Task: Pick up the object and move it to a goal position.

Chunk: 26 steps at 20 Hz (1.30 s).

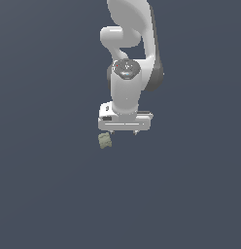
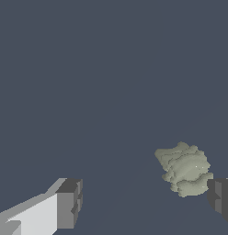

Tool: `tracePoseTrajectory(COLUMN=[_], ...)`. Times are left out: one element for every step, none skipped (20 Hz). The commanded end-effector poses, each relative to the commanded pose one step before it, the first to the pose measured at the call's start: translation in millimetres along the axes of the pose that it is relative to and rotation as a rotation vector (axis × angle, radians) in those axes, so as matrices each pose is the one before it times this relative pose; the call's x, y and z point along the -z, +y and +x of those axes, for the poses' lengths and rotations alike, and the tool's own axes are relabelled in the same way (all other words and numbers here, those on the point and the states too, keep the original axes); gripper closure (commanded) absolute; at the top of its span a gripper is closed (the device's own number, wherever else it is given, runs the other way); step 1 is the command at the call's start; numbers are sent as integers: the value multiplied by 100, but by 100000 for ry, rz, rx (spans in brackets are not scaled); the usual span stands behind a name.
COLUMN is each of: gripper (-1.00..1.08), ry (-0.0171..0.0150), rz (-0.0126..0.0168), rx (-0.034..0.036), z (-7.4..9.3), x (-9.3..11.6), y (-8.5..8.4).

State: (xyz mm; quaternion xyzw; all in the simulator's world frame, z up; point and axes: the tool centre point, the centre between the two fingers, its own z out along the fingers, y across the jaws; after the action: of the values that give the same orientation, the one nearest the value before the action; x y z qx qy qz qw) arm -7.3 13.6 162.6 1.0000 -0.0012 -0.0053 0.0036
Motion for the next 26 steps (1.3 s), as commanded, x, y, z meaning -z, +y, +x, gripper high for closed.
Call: tracePoseTrajectory(gripper=[-92, -92, -92, -92, -92, -92, -92, -92, -92, -92, -92, -92, -92, -92, -92, -92, -92, -92, -92, -92, -92, -92, -92, -92, -92, -92], ry=[0, 28, 101, 162, 226, 264, 212, 149, 86, 0, -14, 0, -43, -4, 2, 2, -1, -5, -8, -9, -8, -6, -4, -4, -3, -2], rz=[0, -21, -74, -121, -174, -212, -177, -129, -78, 0, 10, 0, 51, 17, 16, 20, 28, 37, 44, 50, 54, 57, 62, 66, 71, 75], rx=[0, 60, 215, 341, 463, 517, 384, 238, 102, 0, -67, 0, 170, 239, 324, 414, 492, 572, 650, 722, 803, 885, 970, 1046, 1128, 1210], z=[0, 17, 45, 75, 106, 125, 102, 75, 45, 16, -18, -29, -17, -25, -31, -41, -53, -66, -80, -94, -107, -122, -139, -159, -180, -203], x=[0, 35, 115, 189, 269, 322, 267, 198, 124, 26, -31, -47, -84, -77, -95, -121, -152, -183, -213, -239, -261, -284, -308, -333, -358, -382], y=[1, 23, 40, 73, 104, 119, 89, 56, 19, -14, -2, 30, 31, 74, 106, 131, 158, 183, 208, 235, 255, 281, 302, 327, 349, 370])
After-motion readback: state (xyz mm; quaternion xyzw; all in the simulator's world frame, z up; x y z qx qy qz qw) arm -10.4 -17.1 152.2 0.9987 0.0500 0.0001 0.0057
